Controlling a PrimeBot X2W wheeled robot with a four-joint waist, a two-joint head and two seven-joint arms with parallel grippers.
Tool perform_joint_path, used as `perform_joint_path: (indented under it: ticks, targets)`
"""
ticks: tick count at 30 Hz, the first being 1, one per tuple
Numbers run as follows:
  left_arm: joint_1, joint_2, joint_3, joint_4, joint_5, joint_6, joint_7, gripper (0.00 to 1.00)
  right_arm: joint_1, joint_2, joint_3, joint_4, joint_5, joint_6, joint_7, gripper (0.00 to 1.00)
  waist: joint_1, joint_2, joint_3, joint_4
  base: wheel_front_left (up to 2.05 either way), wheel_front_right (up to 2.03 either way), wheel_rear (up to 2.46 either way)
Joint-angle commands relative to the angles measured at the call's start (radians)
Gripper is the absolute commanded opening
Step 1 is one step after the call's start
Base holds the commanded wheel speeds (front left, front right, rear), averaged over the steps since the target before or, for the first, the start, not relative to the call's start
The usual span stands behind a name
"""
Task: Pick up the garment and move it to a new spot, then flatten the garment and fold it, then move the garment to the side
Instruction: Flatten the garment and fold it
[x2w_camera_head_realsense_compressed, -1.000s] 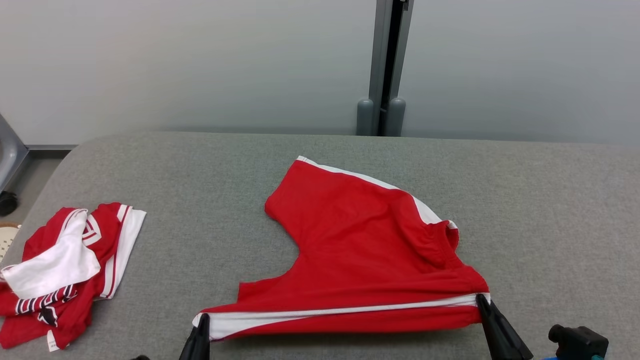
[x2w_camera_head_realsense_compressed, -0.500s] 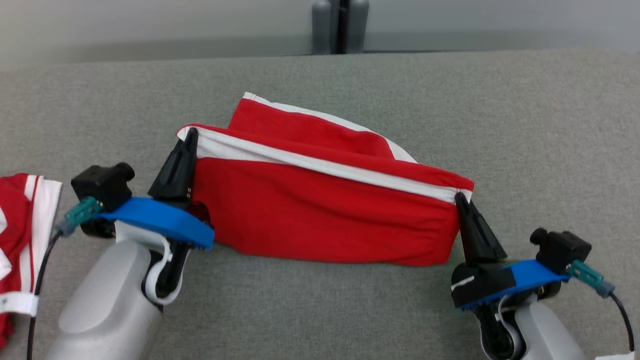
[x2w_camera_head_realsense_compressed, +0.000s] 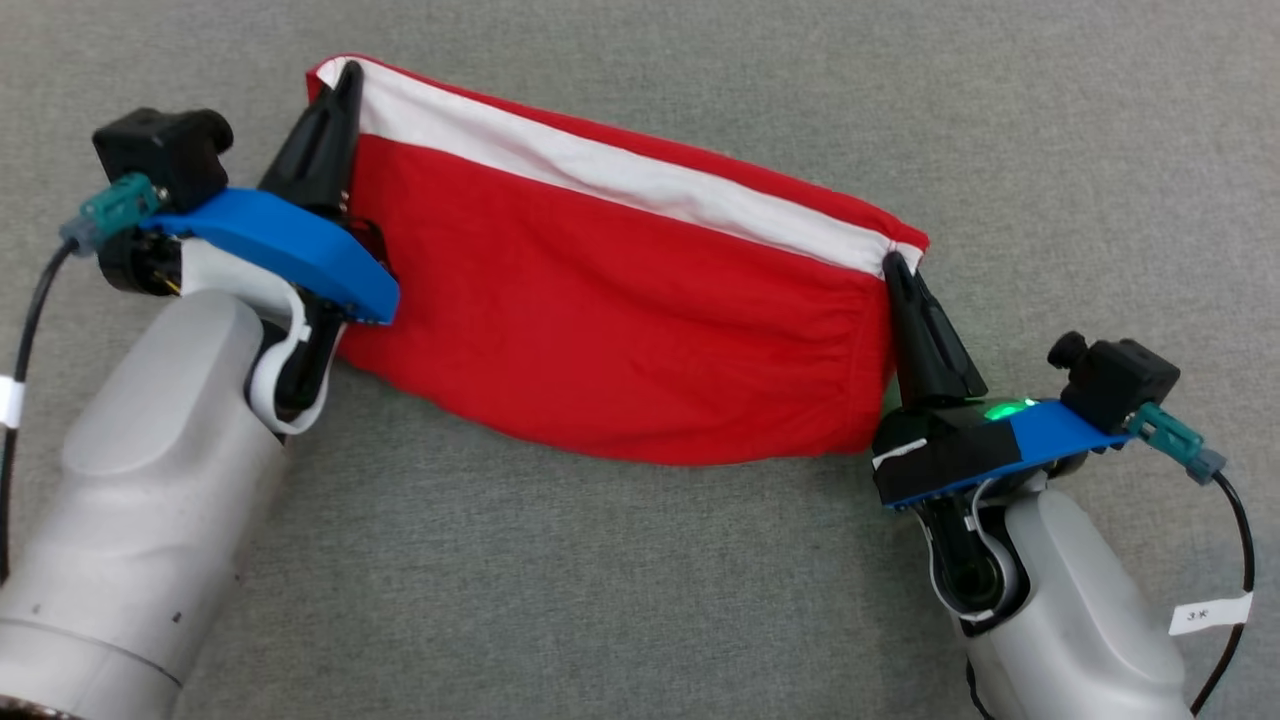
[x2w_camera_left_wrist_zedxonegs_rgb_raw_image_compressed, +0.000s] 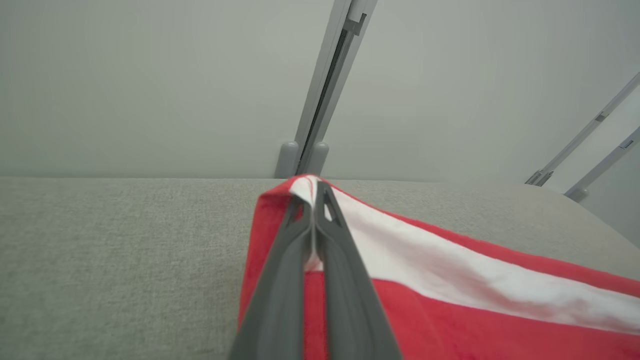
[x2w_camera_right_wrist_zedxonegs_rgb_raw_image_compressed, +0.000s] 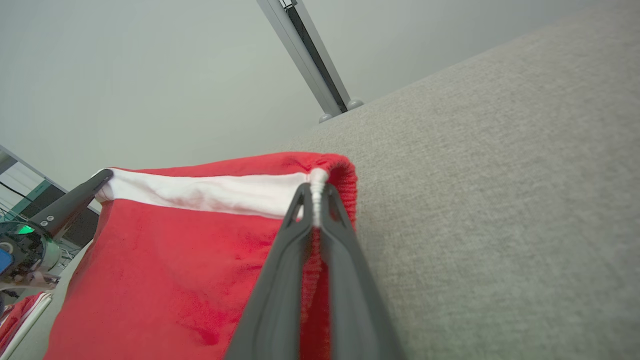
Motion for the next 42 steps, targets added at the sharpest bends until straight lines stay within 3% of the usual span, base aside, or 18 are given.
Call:
perform_joint_path:
  ticks: [1, 11, 12, 13, 14, 27, 42]
  targets:
    - [-0.029, 0.015, -0.019, 0.021, -0.014, 0.003, 0.006, 0.00, -0.022, -0.001, 0.008, -0.002, 0.018, 0.000, -0.003, 0.00, -0.0003, 0.0000, 0.006, -0.008, 0.00, 0.00, 0.00]
    - [-0.101, 0.029, -0.119, 0.113, -0.093, 0.003, -0.002, 0.00, -0.035, 0.000, 0.043, 0.018, 0.068, 0.000, -0.003, 0.00, -0.0003, 0.0000, 0.030, -0.033, 0.00, 0.00, 0.00]
    - [-0.105, 0.029, -0.126, 0.118, -0.099, 0.003, -0.003, 0.33, -0.036, 0.000, 0.041, 0.021, 0.066, 0.000, -0.003, 0.34, -0.0003, 0.0000, 0.030, -0.032, 0.00, 0.00, 0.00]
    - [-0.106, 0.028, -0.131, 0.121, -0.103, 0.003, -0.005, 0.94, -0.038, 0.000, 0.037, 0.024, 0.056, 0.000, -0.003, 1.00, -0.0003, 0.0000, 0.030, -0.032, 0.00, 0.00, 0.00]
    - [-0.105, 0.026, -0.136, 0.123, -0.109, 0.003, -0.006, 1.00, -0.040, 0.000, 0.033, 0.024, 0.043, 0.000, -0.003, 1.00, -0.0003, 0.0000, 0.028, -0.031, 0.00, 0.00, 0.00]
    - [0.028, 0.020, -0.091, 0.119, -0.078, 0.003, -0.011, 1.00, 0.049, -0.001, -0.132, 0.008, -0.152, 0.000, -0.003, 1.00, -0.0003, 0.0000, -0.054, 0.000, 0.00, 0.00, 0.00]
    - [0.081, 0.022, -0.260, 0.180, -0.196, 0.003, 0.146, 1.00, 0.115, 0.000, -0.263, 0.004, -0.307, 0.000, -0.003, 1.00, -0.0003, 0.0000, -0.091, -0.004, 0.00, 0.00, 0.00]
